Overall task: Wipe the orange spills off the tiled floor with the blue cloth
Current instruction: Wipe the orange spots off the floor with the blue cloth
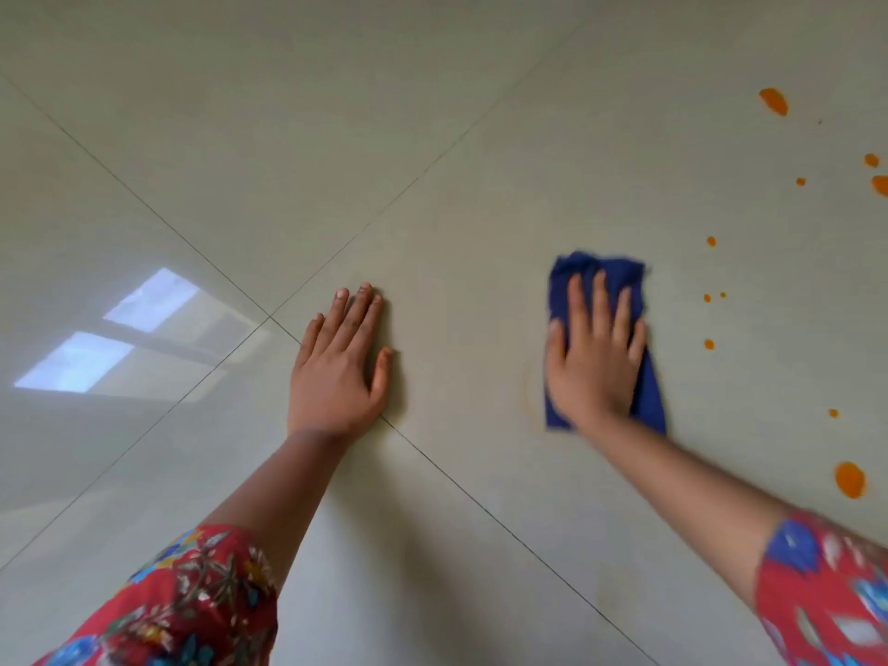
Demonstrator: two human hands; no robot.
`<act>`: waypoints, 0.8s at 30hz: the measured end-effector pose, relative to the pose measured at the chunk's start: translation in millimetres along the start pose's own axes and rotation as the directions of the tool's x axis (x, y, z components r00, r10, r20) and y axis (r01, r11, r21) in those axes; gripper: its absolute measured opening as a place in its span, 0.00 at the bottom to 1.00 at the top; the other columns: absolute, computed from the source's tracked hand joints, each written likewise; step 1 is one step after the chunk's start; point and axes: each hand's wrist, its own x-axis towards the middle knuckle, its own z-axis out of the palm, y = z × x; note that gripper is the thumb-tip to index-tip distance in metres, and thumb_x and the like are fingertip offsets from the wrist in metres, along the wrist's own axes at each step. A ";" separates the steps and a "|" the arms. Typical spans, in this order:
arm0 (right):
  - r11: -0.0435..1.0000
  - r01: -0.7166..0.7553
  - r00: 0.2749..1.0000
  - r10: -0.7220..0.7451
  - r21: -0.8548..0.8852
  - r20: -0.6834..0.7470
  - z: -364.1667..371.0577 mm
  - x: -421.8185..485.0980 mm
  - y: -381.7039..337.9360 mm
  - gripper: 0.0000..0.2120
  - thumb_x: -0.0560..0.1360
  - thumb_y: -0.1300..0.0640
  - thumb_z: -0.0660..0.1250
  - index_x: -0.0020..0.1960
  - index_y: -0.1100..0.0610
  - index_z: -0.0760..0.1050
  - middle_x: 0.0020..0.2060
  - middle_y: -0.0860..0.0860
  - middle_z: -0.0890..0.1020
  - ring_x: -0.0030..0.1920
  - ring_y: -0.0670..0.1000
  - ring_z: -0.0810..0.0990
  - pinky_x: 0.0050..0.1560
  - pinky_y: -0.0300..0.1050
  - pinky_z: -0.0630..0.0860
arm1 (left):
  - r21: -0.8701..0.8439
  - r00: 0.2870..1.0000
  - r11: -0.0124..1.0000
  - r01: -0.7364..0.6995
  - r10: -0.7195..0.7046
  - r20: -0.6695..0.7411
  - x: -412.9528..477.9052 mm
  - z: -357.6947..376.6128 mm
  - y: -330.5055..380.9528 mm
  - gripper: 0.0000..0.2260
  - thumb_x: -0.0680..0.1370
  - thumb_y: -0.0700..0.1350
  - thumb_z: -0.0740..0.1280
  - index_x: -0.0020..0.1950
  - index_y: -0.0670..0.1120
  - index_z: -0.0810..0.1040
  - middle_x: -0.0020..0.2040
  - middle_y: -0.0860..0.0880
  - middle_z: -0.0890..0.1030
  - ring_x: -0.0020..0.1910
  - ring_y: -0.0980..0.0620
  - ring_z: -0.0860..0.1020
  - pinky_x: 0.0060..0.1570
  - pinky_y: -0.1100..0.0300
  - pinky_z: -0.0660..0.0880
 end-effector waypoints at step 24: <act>0.985 0.159 0.984 -0.164 0.068 0.066 -2.0 106.6 -51.2 0.27 0.82 0.48 0.51 0.79 0.49 0.51 0.79 0.49 0.53 0.78 0.56 0.52 0.76 0.53 0.49 | -0.044 1.000 0.999 -0.003 0.002 -0.013 0.9 1.8 -3.9 0.26 0.79 0.54 0.52 0.78 0.53 0.59 0.78 0.56 0.57 0.78 0.55 0.53 0.76 0.53 0.53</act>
